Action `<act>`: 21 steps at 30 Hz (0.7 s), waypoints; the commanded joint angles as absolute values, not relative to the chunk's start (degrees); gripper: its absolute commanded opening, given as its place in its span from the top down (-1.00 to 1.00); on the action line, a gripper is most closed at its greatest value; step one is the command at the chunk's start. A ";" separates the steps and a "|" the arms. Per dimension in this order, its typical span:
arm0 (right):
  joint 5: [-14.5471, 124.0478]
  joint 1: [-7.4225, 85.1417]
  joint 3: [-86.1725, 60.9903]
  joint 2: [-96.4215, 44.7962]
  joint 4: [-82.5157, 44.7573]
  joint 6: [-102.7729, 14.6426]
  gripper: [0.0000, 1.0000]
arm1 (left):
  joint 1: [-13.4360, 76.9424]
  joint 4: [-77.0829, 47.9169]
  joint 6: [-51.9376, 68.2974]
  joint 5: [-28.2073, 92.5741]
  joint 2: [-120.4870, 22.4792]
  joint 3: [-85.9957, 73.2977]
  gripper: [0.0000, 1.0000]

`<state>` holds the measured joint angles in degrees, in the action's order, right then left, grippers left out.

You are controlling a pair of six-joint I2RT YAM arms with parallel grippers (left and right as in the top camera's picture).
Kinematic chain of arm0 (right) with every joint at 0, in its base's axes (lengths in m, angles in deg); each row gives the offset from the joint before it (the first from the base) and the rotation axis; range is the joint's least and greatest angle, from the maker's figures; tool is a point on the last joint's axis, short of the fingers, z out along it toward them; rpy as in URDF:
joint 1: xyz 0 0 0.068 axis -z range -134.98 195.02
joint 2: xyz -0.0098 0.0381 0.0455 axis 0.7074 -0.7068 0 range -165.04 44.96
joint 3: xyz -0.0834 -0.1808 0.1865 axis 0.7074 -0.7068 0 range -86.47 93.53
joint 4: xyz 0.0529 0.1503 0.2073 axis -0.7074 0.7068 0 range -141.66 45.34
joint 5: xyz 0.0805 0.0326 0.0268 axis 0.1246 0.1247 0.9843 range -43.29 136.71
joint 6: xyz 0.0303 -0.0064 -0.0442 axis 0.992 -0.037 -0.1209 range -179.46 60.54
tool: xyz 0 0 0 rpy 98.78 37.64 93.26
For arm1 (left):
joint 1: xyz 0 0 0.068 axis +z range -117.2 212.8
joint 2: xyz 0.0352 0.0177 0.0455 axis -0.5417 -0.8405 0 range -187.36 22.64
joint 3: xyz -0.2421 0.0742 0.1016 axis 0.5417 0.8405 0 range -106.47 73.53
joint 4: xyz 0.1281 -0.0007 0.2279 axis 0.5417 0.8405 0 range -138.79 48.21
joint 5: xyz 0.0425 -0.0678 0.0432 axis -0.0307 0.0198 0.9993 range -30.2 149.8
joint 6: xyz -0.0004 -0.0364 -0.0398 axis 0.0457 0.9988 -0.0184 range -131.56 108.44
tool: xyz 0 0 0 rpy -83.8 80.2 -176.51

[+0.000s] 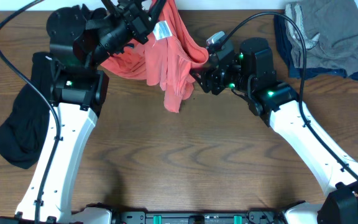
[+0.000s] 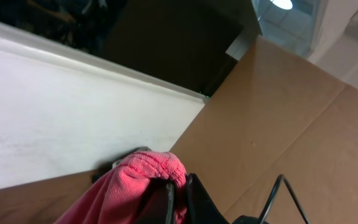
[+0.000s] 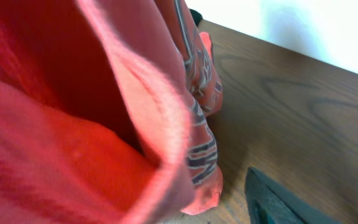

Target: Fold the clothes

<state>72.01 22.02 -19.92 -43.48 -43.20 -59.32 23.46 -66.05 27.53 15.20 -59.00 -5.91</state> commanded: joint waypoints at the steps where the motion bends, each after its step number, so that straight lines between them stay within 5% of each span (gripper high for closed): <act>1: 75.09 21.32 -19.40 -43.31 -44.35 -59.98 -0.05 | 23.35 -65.50 26.14 15.48 -57.93 -7.07 0.88; 4: 77.16 21.32 -19.40 -43.29 -45.95 -59.85 0.63 | 23.39 -64.06 24.45 15.48 -57.93 -7.07 0.88; 7: 76.90 21.67 -19.40 -42.87 -46.12 -59.71 0.97 | 23.81 -62.92 24.04 15.53 -57.93 -7.07 0.88; 21: 71.92 36.58 -16.89 -24.36 -36.31 -59.21 0.98 | 33.82 -64.52 16.65 13.41 -56.56 -7.09 0.88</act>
<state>75.00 33.12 -19.27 -29.36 -38.65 -59.47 32.11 -62.79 23.43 14.17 -59.00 -5.91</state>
